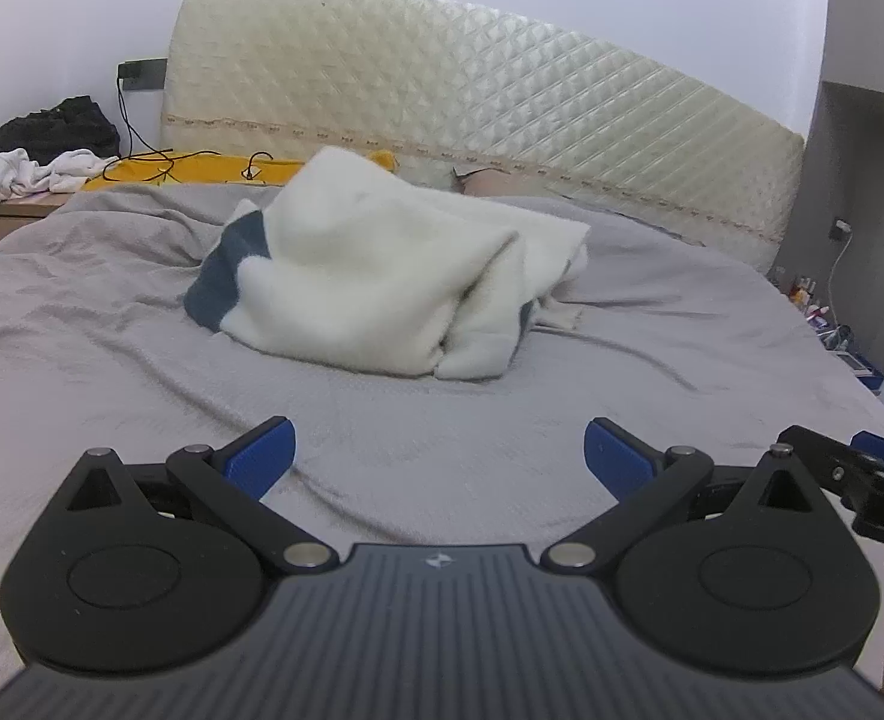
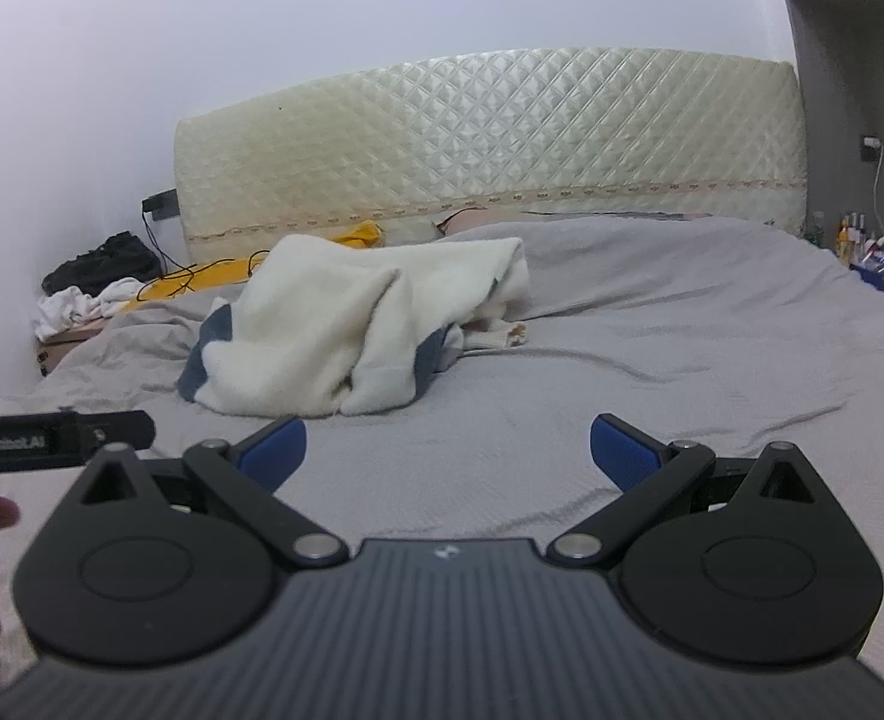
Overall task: Fold large clothes
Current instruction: 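Reach both grippers to the crumpled cream sweater and pinch its fabric, then lift the sweater with both grippers and shake it loose above the bed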
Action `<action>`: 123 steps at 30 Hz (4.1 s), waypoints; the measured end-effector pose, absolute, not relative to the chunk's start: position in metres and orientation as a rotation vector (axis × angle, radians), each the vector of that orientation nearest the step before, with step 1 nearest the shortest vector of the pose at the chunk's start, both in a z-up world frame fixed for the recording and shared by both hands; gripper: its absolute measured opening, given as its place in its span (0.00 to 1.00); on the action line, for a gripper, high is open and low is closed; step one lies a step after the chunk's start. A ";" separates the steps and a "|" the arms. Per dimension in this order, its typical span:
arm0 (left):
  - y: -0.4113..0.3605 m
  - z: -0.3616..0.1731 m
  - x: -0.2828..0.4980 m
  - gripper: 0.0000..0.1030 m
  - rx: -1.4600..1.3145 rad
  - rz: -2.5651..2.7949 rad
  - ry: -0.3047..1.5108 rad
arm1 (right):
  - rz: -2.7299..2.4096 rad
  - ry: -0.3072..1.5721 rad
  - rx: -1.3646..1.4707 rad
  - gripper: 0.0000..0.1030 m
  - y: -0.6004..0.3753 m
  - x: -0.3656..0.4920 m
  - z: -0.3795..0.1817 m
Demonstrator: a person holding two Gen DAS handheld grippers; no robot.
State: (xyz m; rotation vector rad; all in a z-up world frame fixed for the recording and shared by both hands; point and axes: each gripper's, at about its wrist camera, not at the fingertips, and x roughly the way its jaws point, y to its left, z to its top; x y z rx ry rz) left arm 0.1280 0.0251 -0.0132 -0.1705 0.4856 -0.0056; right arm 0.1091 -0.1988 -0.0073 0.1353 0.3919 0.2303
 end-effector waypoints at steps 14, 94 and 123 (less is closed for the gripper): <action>0.059 -0.077 0.262 1.00 -0.361 -0.007 0.576 | 0.322 0.501 0.338 0.96 -0.194 0.228 -0.056; 0.059 -0.101 0.189 0.10 -0.506 -0.105 0.654 | 0.098 0.807 0.248 0.32 -0.254 0.200 -0.053; 0.065 -0.101 0.150 0.51 -0.719 -0.236 0.737 | 0.325 0.820 0.592 0.78 -0.256 0.122 -0.010</action>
